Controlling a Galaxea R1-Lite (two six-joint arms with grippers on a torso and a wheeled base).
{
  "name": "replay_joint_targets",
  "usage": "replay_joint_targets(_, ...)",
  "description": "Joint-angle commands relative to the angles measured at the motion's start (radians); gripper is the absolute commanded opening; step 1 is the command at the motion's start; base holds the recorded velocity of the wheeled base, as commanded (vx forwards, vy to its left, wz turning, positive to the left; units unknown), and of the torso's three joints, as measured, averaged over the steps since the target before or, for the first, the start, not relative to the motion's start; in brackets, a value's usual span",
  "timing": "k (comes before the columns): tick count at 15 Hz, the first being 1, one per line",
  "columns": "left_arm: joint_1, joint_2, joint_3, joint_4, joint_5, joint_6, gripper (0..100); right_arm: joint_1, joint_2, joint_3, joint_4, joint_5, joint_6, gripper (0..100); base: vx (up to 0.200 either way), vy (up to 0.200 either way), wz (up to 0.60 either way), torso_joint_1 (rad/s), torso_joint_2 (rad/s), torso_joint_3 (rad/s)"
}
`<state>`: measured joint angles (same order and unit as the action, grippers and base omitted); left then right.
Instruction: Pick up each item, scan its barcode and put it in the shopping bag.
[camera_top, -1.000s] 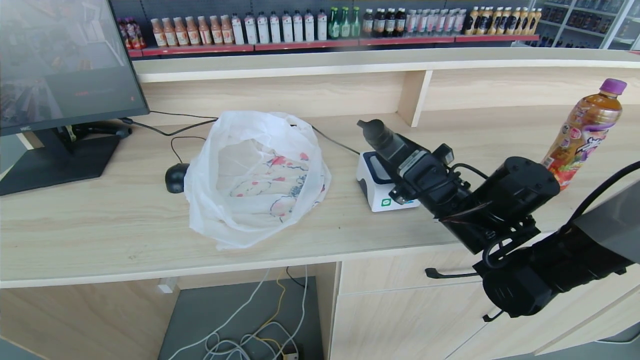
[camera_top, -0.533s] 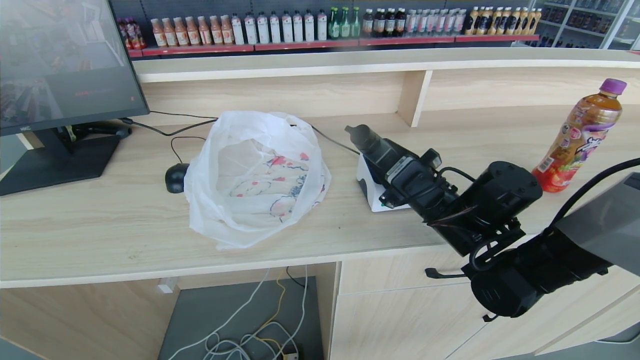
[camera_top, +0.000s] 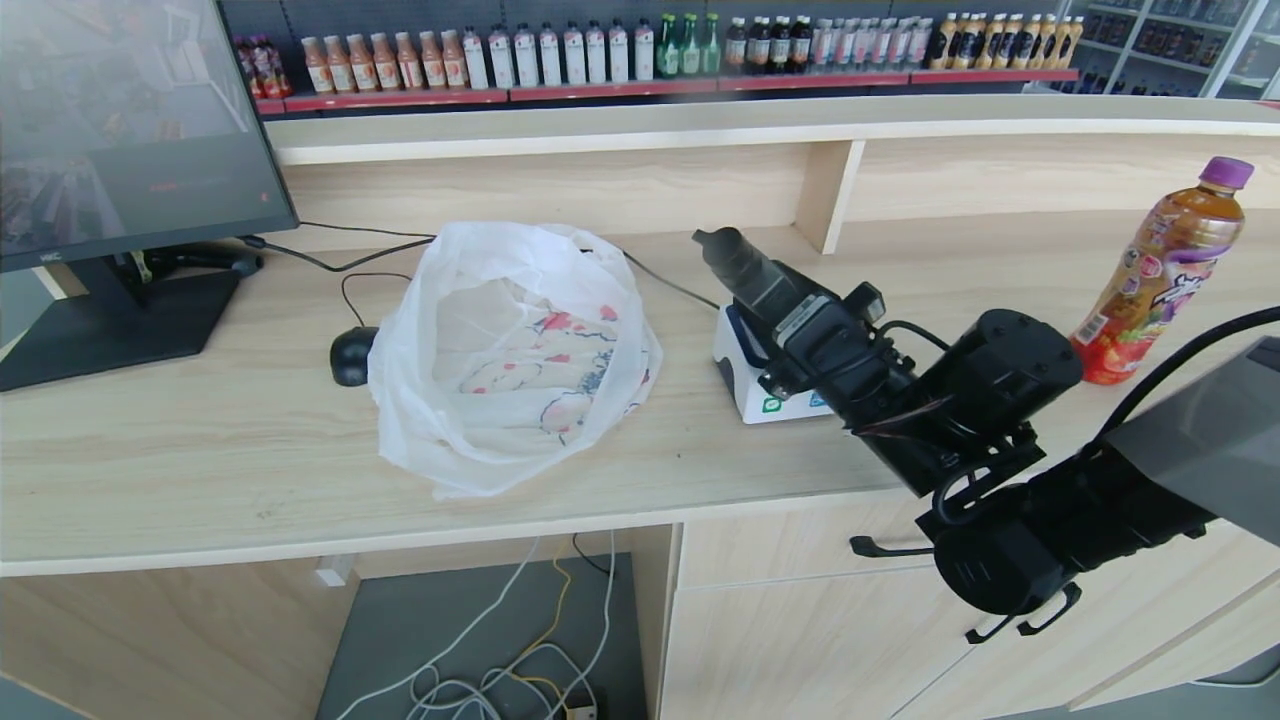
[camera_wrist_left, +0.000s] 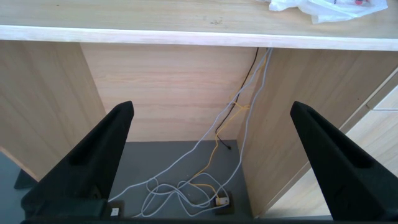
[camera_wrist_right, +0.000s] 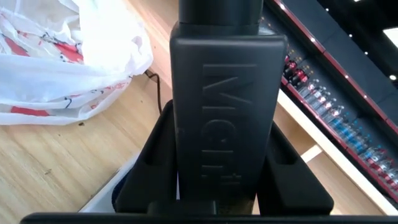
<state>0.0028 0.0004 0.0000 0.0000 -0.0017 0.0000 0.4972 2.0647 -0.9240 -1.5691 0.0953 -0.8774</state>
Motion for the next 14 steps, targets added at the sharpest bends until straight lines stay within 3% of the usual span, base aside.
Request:
replay_joint_targets(1, 0.0, 0.0, 0.0, 0.0, 0.0, 0.0, 100, 0.012, -0.014, -0.006, -0.002, 0.0, 0.017, 0, 0.0, 0.0, 0.0, 0.0, 0.0, 0.0)
replay_joint_targets(4, 0.0, 0.0, 0.0, 0.0, 0.0, 0.0, 100, 0.049, -0.052, -0.016, -0.002, -0.009, 0.061, 0, 0.0, 0.0, 0.0, 0.0, 0.0, 0.0)
replay_joint_targets(14, 0.0, 0.0, 0.0, 0.0, 0.0, 0.0, 100, 0.06, -0.227, 0.062, -0.002, -0.12, 0.515, 0, 0.0, 0.0, 0.0, 0.0, 0.0, 0.0)
